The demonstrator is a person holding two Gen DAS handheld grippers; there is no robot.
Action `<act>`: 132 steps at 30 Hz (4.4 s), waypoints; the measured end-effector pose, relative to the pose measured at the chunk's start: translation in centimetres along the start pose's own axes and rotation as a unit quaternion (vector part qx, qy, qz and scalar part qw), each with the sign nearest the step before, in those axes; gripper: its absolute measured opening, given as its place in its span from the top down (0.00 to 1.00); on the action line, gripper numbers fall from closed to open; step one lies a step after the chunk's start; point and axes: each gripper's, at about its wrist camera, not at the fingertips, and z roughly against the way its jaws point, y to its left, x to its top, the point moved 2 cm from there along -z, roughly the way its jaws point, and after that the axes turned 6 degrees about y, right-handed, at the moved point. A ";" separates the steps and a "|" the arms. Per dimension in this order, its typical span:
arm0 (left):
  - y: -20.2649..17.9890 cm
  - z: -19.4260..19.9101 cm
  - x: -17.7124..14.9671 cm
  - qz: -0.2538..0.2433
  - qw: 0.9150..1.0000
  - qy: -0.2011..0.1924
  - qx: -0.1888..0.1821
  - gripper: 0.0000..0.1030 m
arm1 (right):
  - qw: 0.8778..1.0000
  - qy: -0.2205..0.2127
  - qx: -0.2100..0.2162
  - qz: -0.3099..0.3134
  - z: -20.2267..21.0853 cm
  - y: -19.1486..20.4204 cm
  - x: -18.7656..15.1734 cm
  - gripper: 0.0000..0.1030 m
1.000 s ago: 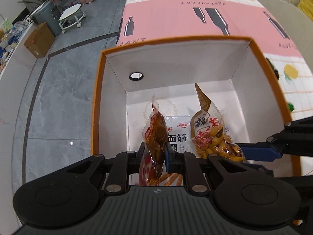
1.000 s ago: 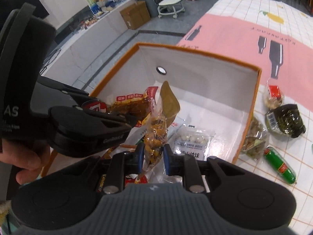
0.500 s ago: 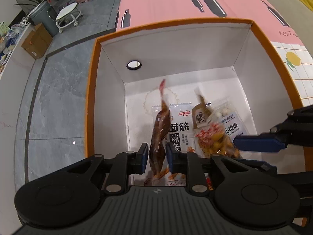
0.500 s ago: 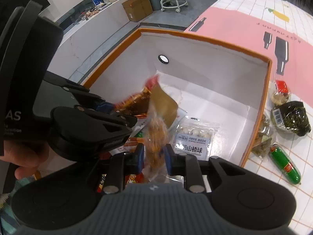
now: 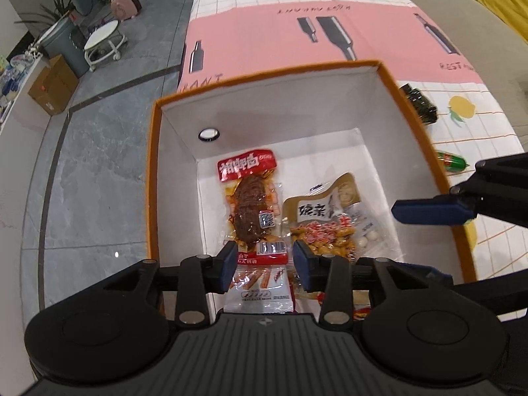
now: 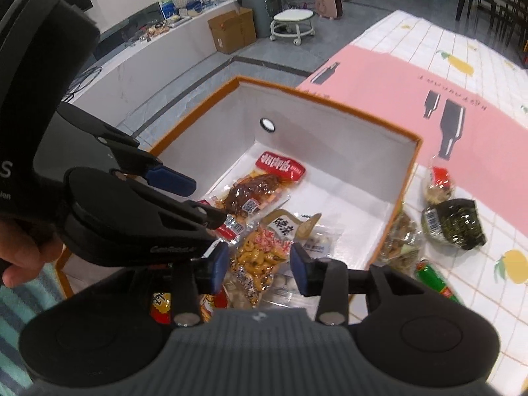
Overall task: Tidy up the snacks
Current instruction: 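Open both grippers to drop the packets into the box, then move both grippers back to the remaining snacks on the cloth, then grasp the green sausage stick with right gripper while left grasps the clear seaweed bag, then carry the sausage stick and seaweed bag over the white box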
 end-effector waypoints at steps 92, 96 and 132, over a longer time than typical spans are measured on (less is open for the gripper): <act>-21.0 -8.1 6.9 -0.457 0.885 0.009 0.090 0.47 | 0.988 -0.030 -0.035 -0.145 -2.8 -17.8 -10.4 0.81; -21.0 -5.5 6.7 -0.414 0.909 -0.012 0.044 0.48 | 0.983 -0.028 -0.025 -0.181 -1.8 -18.0 -11.6 0.81; -0.5 6.8 -2.1 -0.004 0.998 -0.051 0.027 0.48 | 0.998 -0.041 -0.048 0.009 5.4 2.9 -2.7 0.81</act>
